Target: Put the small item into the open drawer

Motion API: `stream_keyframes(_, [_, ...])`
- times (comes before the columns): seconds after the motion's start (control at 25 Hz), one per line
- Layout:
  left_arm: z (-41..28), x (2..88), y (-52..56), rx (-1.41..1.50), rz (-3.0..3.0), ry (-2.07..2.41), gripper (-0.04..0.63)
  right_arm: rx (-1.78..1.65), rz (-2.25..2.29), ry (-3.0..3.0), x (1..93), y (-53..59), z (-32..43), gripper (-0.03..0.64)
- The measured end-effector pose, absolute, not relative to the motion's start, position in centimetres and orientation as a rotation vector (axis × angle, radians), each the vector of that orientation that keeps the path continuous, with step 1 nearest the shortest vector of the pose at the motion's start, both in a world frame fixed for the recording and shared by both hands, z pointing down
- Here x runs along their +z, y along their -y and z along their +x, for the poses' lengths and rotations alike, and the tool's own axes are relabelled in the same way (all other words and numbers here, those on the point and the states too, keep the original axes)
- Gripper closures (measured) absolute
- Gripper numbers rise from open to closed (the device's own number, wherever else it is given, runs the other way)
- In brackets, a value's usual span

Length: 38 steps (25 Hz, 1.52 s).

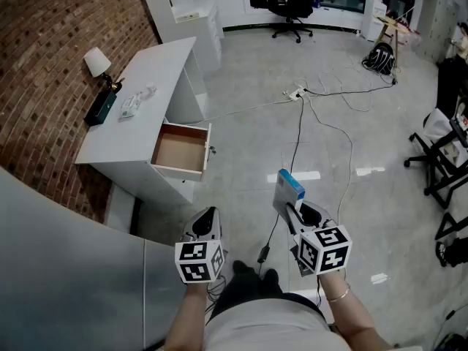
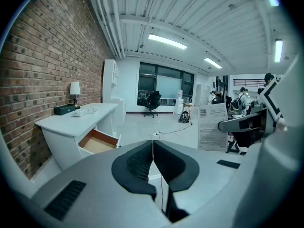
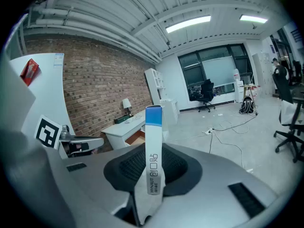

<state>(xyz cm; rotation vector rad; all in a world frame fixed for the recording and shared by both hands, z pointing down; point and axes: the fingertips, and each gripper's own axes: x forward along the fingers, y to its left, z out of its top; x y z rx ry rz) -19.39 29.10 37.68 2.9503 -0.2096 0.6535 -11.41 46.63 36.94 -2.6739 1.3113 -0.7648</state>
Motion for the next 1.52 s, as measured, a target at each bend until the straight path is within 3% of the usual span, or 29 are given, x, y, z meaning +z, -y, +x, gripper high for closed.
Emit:
stream_keyframes(1.08, [-18.6, 38.4, -30.0, 0.682, 2.948, 0.278, 0.572, -0.768, -2.607, -1.383, 37.3, -47.1, -9.9, 0.523])
stream_keyframes(1.52, [-13.7, 39.0, -24.7, 0.674, 2.934, 0.305, 0.572, -0.781, -2.593, -1.395, 37.4, -42.1, -4.9, 0.523])
